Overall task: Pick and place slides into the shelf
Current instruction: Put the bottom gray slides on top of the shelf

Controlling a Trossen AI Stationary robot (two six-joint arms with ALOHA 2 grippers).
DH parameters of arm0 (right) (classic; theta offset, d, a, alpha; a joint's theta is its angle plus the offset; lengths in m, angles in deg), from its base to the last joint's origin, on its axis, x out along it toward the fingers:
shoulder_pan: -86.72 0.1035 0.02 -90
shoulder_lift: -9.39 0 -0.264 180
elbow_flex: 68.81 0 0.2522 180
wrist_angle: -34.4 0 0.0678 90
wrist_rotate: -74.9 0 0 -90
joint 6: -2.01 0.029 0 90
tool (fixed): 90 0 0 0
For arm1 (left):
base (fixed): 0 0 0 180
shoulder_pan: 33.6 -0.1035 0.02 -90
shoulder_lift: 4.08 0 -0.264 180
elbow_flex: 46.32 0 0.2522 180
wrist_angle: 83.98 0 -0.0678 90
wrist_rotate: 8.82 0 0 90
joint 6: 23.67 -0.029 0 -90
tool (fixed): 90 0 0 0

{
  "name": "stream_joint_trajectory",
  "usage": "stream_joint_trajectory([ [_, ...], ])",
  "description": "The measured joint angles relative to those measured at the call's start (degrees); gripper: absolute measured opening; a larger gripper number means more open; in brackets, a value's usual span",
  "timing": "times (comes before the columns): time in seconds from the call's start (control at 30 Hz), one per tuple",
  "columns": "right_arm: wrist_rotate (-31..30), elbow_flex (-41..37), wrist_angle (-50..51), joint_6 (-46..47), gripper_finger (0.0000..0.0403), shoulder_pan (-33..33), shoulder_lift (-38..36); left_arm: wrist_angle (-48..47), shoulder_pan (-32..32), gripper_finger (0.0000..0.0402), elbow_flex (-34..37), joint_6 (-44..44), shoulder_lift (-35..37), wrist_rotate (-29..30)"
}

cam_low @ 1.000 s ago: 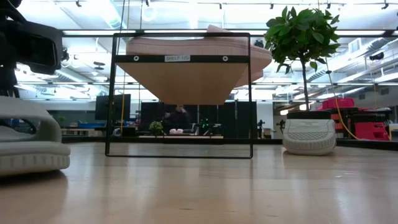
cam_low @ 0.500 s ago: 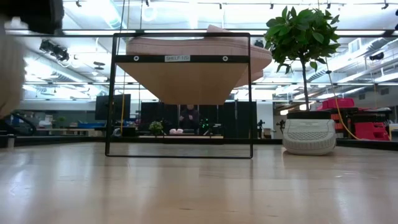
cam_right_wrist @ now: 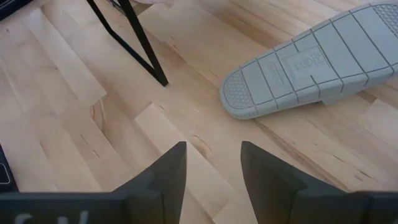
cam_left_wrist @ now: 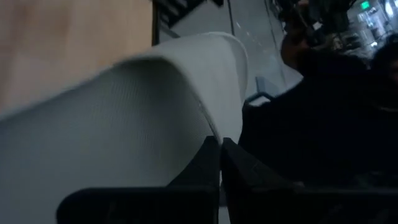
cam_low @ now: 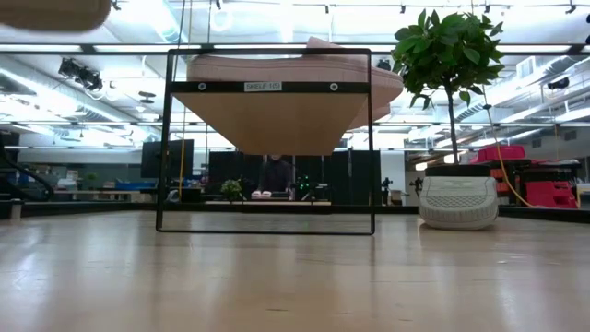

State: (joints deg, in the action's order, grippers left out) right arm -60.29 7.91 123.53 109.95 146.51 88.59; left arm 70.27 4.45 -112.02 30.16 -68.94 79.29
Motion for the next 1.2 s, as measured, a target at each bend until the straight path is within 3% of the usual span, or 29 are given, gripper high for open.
stream_joint_trajectory([
  [0.17,0.0,0.0,-0.2,0.0,0.0157,0.0,0.0,-7.7,-0.9,0.0005,-8.3,-9.1,0.0,6.5],
  [0.43,0.0,0.0,-0.3,0.2,0.0157,0.0,0.0,-10.7,-7.6,0.0004,-17.4,-28.6,0.1,18.8],
  [0.67,0.0,0.0,-0.3,0.3,0.0157,0.0,0.0,-10.0,-20.1,0.0004,-17.6,-28.5,-0.1,22.9],
  [0.8,-1.1,0.0,-0.7,0.3,0.0157,0.0,0.0,-6.4,-28.7,0.0005,-17.6,-20.5,-0.6,24.5],
  [0.9,-2.2,0.0,-0.9,0.3,0.0157,0.0,0.0,-5.5,-35.6,0.0004,-17.6,-13.2,-1.1,22.1],
  [1.1,-3.1,0.0,-1.4,0.0,0.0157,0.0,0.0,-3.9,-46.9,0.0005,-17.6,-4.2,-5.6,3.2],
  [1.2,-3.1,0.0,-1.5,0.0,0.0157,0.0,0.0,-2.7,-50.8,0.0004,-17.5,-1.4,-8.6,-2.0],
])
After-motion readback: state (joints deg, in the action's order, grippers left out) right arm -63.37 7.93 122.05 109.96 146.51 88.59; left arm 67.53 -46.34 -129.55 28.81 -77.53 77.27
